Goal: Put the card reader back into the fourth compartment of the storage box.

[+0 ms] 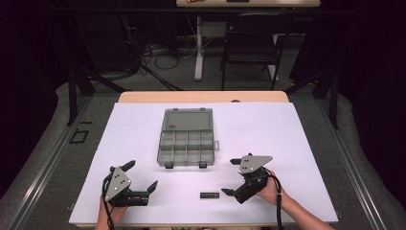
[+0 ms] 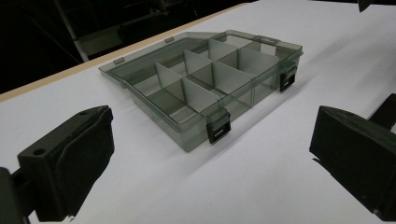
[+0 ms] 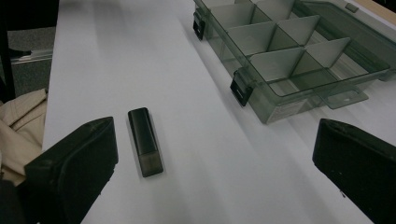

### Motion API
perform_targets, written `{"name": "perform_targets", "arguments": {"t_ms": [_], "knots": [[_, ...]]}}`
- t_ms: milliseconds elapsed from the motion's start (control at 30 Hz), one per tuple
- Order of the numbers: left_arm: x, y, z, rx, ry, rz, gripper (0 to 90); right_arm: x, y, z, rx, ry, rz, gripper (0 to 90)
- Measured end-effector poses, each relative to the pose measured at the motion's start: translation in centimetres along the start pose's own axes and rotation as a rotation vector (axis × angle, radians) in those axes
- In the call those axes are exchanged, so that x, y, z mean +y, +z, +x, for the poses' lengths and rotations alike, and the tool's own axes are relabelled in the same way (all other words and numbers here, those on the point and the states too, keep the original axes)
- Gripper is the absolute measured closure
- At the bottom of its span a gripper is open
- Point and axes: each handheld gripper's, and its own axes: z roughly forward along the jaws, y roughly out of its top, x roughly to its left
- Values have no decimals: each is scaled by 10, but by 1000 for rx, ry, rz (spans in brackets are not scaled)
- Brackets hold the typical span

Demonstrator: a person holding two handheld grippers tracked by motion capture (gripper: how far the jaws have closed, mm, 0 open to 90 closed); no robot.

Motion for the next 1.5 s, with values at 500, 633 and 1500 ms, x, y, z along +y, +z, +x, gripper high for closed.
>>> {"name": "perform_targets", "arguments": {"t_ms": [500,633,1500], "knots": [[0,0,0,-10,13,-1,1,11,25,10,103,-67,26,0],[0,0,0,-9,10,-3,1,13,32,13,130,-86,35,0],[0,0,0,-12,7,2,1,1,52,16,274,-179,154,558]]}}
